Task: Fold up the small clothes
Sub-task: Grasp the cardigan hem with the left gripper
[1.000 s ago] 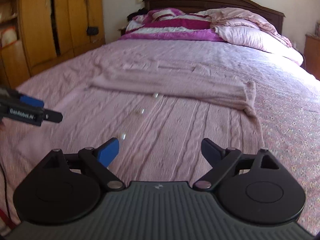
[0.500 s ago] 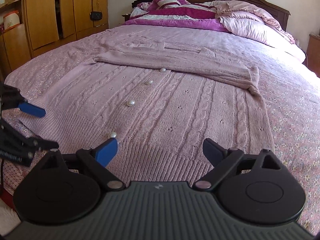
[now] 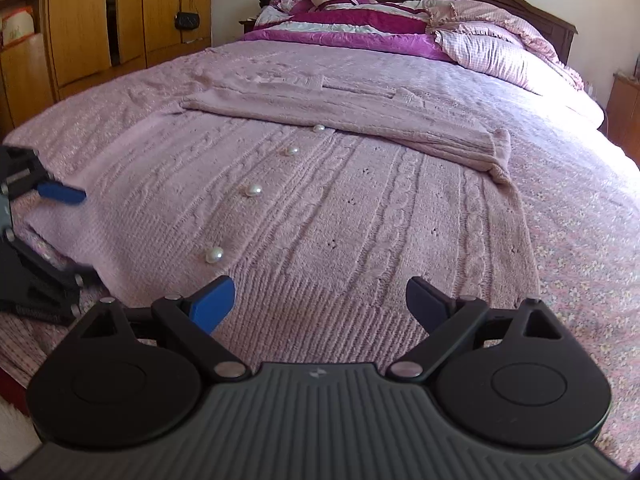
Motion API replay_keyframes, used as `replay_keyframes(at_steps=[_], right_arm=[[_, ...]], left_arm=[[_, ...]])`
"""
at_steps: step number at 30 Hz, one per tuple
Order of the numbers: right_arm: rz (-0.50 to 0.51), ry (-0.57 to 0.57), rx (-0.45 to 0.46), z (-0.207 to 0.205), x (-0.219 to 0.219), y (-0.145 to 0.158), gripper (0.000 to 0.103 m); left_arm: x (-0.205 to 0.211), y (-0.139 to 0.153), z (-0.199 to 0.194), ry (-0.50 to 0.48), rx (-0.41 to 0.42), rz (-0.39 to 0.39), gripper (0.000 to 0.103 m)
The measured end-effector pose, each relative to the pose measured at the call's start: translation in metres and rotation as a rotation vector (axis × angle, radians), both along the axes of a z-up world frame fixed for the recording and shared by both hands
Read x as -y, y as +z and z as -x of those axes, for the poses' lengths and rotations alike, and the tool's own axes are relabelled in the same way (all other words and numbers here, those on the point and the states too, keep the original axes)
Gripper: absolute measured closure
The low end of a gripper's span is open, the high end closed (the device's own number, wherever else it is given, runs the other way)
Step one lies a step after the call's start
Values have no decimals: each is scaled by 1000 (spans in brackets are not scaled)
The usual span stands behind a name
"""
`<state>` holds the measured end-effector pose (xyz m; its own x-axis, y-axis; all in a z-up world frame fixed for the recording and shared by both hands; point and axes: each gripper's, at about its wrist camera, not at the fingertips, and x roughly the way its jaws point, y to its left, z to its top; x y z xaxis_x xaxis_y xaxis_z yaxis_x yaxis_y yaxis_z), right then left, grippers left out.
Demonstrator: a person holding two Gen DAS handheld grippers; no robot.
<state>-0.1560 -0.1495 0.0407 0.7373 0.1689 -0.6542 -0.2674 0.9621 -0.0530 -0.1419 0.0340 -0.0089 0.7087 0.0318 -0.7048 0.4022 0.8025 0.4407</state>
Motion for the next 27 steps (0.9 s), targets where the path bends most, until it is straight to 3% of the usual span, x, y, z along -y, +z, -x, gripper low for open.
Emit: replay_keyframes(at_steps=[3,8,20,21,23,24,25,27], right_arm=[[-9,14,-7,-1,-2,-2,7],[-5,29,-14,-2,-6,-4,7],[-7,43,-26,-3,-7,-7,7],[-5,45,-27,-3,-8,-8,7],[-2,52,-29,-3,-10,-8,7],[1,57,-28,-3,-11,-9,7],[5,61,-27,-3,-12,-9,7],[16,72,-24,-1,-14,-9,7]], left_arm=[[4,-3,-2,-22,24,-16,22],[14,3,2,-66,139,-54,22],[23,-1,-14,-121,151,-30,25],[22,0,-16,-124,150,-9,30],[20,4,-22,-137,102,71,71],[19,7,-25,-132,83,109,81],[19,10,-27,-119,86,122,91],[19,16,-32,-101,94,150,94]])
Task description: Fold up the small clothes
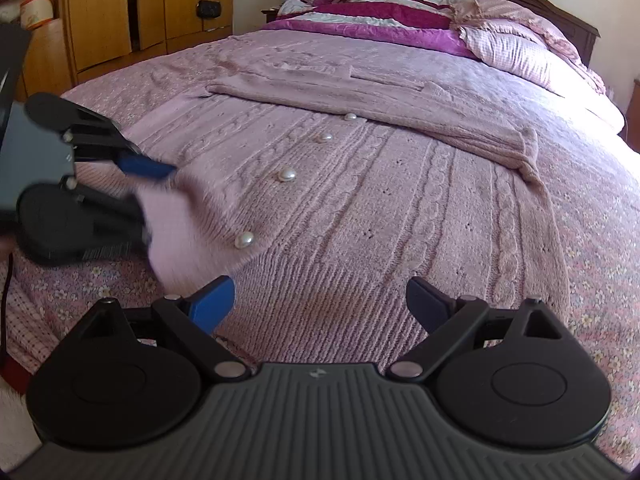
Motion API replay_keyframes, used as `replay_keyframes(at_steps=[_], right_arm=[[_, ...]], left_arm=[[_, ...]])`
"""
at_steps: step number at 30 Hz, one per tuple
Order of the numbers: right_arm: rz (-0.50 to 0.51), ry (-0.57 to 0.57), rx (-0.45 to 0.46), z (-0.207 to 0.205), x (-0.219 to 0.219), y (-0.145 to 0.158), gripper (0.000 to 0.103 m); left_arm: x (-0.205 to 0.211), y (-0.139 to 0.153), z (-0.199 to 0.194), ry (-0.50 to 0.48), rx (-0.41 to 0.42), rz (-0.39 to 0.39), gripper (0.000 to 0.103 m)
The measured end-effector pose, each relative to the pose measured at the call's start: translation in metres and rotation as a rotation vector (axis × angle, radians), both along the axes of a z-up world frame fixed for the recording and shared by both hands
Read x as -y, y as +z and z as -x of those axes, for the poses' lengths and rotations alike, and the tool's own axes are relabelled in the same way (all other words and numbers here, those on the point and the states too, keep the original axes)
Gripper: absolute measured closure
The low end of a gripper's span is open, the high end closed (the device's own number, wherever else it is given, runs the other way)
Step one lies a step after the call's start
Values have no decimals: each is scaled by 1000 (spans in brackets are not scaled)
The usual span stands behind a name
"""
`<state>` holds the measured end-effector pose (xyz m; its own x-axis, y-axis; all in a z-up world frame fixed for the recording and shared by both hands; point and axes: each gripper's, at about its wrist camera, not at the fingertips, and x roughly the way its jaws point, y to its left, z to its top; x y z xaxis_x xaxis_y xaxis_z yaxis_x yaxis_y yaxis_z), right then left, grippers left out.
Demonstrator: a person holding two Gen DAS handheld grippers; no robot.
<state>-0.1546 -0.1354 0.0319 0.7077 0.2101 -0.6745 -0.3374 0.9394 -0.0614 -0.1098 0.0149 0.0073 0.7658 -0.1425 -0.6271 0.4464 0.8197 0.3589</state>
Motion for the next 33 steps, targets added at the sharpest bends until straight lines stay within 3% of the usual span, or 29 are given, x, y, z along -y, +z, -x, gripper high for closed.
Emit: replay_keyframes(at_steps=[8,16,22,26,31,33], right_arm=[[58,74,-12,2,-13,-5,6],[312,95,-15,-4,-31,-26,6],[357,70,47,-4,-26,-27,6],[392,18,111,-8,-22,-25,6],[348,-41,125,-18,-12,-21,6],[325,-75,145,-19,-8,-18,6]], left_arm=[[-13,26,-19,73,-31,159,94],[-27,38,-11,64,-110,247,91],[-36,34,5,38,-171,272,89],[-31,22,14,36,-175,226,50],[-19,11,29,-32,-168,153,33],[-12,6,37,-66,-143,100,33]])
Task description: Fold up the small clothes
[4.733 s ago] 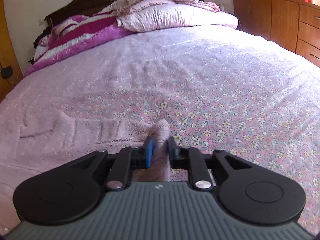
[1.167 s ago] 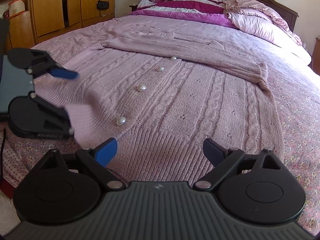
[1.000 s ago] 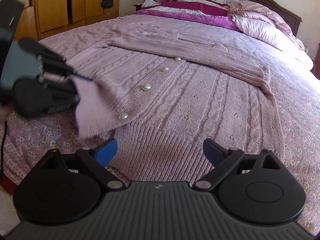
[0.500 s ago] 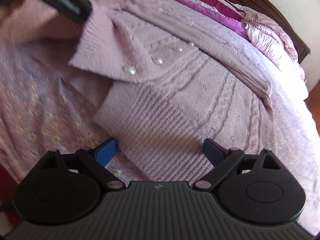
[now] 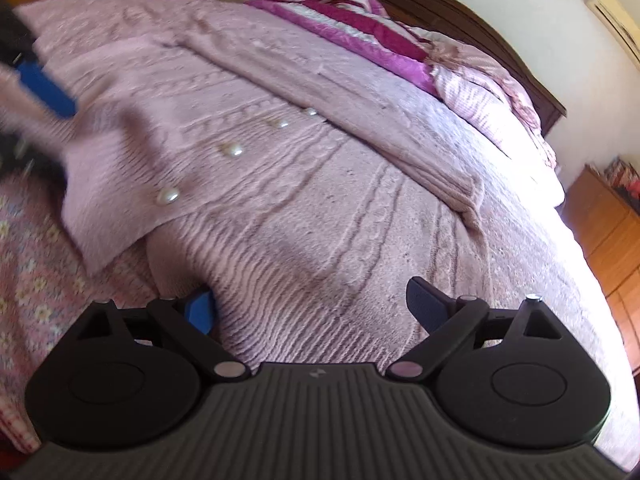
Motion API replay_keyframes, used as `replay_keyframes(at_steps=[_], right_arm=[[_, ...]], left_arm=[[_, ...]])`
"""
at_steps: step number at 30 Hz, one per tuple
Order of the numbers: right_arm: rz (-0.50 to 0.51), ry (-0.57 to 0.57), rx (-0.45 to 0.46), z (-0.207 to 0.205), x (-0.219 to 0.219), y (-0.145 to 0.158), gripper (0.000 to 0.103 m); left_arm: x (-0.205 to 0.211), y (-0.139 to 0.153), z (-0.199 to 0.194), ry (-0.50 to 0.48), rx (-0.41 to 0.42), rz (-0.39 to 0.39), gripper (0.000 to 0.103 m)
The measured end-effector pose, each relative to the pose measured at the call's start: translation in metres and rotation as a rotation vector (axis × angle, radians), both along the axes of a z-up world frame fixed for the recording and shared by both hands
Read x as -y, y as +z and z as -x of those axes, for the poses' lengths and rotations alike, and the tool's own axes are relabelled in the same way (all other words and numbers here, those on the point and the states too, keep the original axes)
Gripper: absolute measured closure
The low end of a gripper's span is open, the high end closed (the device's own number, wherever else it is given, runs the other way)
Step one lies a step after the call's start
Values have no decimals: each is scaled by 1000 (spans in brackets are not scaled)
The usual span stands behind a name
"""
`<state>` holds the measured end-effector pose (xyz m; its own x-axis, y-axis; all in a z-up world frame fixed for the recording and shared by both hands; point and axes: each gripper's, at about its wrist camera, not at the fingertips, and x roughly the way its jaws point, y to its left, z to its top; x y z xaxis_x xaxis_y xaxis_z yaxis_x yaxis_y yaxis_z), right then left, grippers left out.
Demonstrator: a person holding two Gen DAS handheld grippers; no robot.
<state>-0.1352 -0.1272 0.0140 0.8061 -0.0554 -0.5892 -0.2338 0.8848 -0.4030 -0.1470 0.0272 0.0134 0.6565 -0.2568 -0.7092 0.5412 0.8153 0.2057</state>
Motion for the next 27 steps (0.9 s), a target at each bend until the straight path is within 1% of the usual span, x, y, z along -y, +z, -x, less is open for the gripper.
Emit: replay_keyframes(at_steps=[3,5,7,9,12,13,14,15,16,17,20,27], right_arm=[[-47,-33,18,-3,6,6,7],[-74,-28,6,-2,8,8,6],[-75,-17,-4,1,8,8,6],[-70,0,-20,4,5,6,6],[-68,67,-66,10,0,4,6],[-60,93,-75,10,-4,2,6],[-45,117,-83,12,-8,0,6],[-24,133,-86,13,-13,-2,6],[-2,147,-88,14,-18,-4,6],[18,159,-88,15,-22,-6,6],[43,192,-89,16,-28,-9,6],[35,222,-87,19,-32,-9,6]], left_arm=[[8,-8,3,-10,35,-81,33],[11,-14,-3,29,41,-123,33],[12,-20,-10,67,36,-149,32],[13,-23,-10,62,32,-154,32],[17,-28,-6,49,77,-196,31],[16,-28,-7,55,86,-190,35],[17,-27,-8,63,86,-176,52],[16,-24,-9,74,85,-156,64],[15,-20,-10,92,94,-138,89],[14,-16,-12,110,107,-126,93],[10,-6,-16,145,125,-72,94],[1,17,-16,183,147,28,94]])
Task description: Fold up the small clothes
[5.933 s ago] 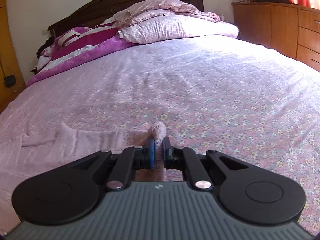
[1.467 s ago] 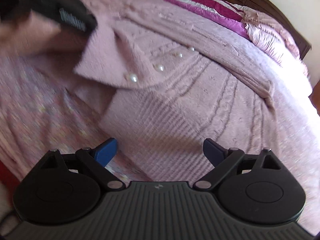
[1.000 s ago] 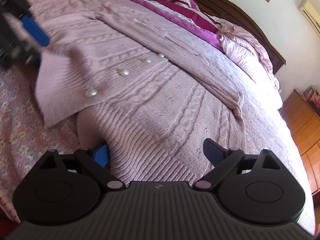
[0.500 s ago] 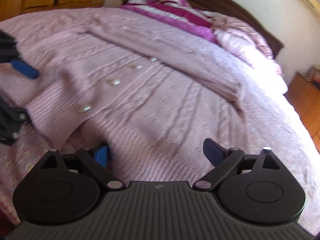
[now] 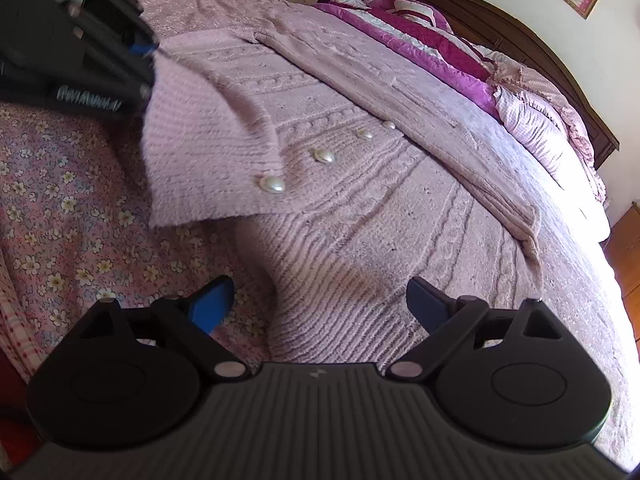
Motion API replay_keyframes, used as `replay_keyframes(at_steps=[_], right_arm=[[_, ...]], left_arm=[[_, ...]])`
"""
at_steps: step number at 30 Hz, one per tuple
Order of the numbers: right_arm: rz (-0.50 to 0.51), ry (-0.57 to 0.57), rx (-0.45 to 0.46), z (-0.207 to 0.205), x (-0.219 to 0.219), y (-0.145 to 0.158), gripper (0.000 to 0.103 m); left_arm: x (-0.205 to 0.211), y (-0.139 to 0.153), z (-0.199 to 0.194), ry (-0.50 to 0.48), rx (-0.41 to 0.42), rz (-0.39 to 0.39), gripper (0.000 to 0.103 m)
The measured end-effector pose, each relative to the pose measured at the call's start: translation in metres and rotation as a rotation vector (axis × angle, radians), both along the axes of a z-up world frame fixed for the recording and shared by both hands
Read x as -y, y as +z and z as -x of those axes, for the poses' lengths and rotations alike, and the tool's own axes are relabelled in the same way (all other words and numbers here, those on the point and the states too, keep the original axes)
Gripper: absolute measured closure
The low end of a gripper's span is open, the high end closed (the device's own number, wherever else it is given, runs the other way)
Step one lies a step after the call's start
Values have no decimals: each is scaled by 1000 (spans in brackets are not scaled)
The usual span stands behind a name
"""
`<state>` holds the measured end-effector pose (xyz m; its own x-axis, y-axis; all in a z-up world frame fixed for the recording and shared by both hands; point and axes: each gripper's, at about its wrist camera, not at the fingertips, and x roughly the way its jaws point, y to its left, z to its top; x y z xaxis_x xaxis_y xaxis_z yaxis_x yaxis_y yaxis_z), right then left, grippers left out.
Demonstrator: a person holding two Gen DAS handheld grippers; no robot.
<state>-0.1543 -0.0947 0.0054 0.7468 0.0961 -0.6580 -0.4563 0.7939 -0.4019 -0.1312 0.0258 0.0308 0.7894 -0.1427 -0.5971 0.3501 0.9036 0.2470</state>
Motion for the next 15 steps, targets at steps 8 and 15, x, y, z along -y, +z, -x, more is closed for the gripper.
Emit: replay_keyframes(at_steps=[8,15], right_arm=[[0,-77,98,-2,6,5,22],[-99,-173,143,-9,23,26,86]], left_arm=[[-3,19,3,20,64,51,94],[-8,35,0,39,80,111,94]])
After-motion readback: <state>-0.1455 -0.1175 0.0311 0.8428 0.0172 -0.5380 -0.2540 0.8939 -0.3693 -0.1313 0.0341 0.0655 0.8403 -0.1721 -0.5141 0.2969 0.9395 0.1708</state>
